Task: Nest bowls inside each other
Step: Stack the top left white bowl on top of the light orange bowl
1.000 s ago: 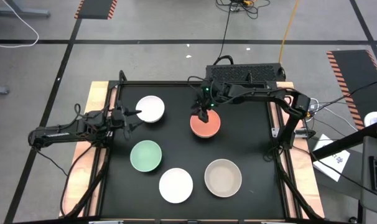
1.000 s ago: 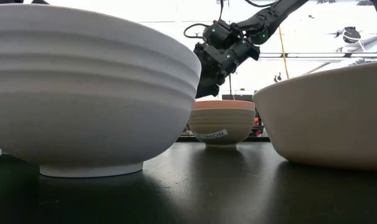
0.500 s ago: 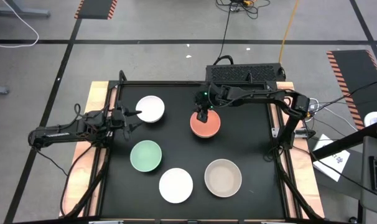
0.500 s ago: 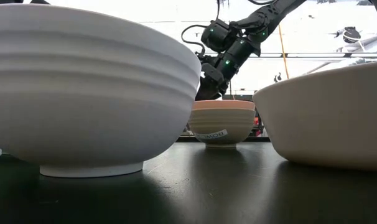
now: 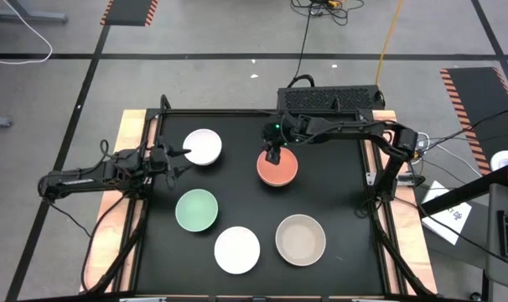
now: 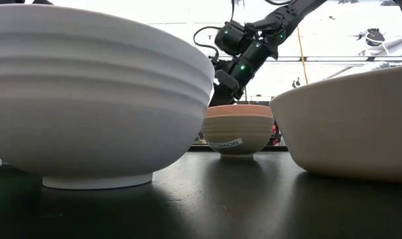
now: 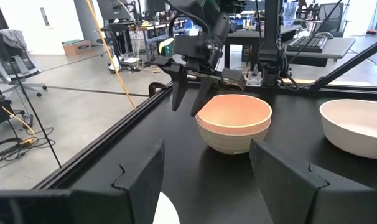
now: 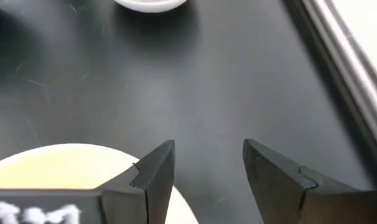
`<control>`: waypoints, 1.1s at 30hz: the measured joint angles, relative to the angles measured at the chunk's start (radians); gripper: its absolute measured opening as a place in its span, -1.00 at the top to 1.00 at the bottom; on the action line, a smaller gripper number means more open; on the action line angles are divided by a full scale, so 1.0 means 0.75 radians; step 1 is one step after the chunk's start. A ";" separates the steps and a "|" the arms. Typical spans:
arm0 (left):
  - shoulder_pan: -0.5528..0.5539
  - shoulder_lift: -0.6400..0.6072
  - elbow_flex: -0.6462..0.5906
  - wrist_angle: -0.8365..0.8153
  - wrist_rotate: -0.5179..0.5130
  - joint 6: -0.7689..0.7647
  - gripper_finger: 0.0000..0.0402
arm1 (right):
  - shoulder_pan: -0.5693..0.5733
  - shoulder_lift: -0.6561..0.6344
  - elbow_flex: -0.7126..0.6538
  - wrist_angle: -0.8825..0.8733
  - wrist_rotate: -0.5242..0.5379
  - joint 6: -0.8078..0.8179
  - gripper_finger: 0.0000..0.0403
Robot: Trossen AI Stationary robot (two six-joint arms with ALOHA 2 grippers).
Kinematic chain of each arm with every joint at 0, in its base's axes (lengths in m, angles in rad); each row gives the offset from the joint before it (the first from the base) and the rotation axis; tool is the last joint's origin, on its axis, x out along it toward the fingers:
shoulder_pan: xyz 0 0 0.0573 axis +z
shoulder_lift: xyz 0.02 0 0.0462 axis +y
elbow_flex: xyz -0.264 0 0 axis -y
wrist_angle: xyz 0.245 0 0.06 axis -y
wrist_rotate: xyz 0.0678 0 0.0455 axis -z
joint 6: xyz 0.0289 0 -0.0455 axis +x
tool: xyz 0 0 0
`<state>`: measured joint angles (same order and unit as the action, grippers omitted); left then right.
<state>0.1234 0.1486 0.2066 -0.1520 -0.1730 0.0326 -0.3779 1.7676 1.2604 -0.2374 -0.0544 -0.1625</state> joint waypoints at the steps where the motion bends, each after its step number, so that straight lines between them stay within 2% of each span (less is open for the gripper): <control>1: 0.000 0.000 0.000 0.000 0.000 -0.001 -0.19 | 0.001 -0.012 -0.001 0.001 0.003 -0.022 0.10; 4: 0.000 0.000 0.000 -0.001 0.000 -0.002 -0.19 | 0.002 -0.062 -0.001 0.020 -0.029 -0.051 0.10; 10: 0.001 0.000 0.000 0.003 0.000 0.005 -0.19 | 0.001 -0.183 -0.004 0.035 -0.254 -0.054 0.10; 15: 0.001 0.000 0.000 0.018 0.000 0.014 -0.19 | 0.001 -0.349 -0.138 0.118 -0.383 -0.016 0.10; 20: 0.000 0.000 0.004 0.031 -0.001 0.024 -0.19 | -0.002 -0.653 -0.398 0.290 -0.423 0.088 0.10; 26: 0.001 -0.001 0.059 0.019 0.020 0.075 -0.19 | 0.002 -1.099 -0.678 0.307 -0.421 0.192 0.10; 33: 0.001 -0.001 0.071 0.057 0.048 0.137 -0.19 | 0.004 -1.500 -0.987 0.309 -0.380 0.367 0.10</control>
<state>0.1238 0.1482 0.2600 -0.1095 -0.1368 0.1354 -0.3748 0.6425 0.5204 -0.0055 -0.3397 0.1130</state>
